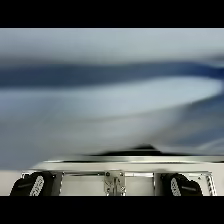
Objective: Fold the shirts.
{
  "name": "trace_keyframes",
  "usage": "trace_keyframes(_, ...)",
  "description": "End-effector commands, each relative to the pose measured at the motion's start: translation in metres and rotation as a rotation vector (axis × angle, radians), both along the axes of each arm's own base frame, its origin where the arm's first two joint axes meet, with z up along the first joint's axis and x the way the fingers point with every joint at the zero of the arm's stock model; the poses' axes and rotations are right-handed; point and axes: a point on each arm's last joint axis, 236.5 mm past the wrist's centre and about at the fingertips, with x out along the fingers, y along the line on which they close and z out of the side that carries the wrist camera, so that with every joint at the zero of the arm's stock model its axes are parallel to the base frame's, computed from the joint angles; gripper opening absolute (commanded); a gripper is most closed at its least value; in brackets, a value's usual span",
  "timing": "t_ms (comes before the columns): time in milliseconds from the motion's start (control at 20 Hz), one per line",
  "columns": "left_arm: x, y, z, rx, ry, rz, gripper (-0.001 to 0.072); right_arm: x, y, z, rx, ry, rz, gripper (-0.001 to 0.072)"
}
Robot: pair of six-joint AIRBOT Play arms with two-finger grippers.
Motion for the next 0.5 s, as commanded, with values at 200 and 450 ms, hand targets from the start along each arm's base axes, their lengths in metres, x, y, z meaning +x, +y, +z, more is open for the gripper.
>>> trace_keyframes(200, 0.019, 0.017, -0.112, 0.004, 0.442, 0.048, 0.0043, 0.01, -0.019, -0.115, -0.013, 0.518, -0.058, 0.0068)
trace_keyframes(450, 0.093, 0.035, -0.257, -0.093, 0.899, 0.023, 0.0042, 0.067, -0.034, -0.244, 0.098, 1.081, -0.055, 0.0068)
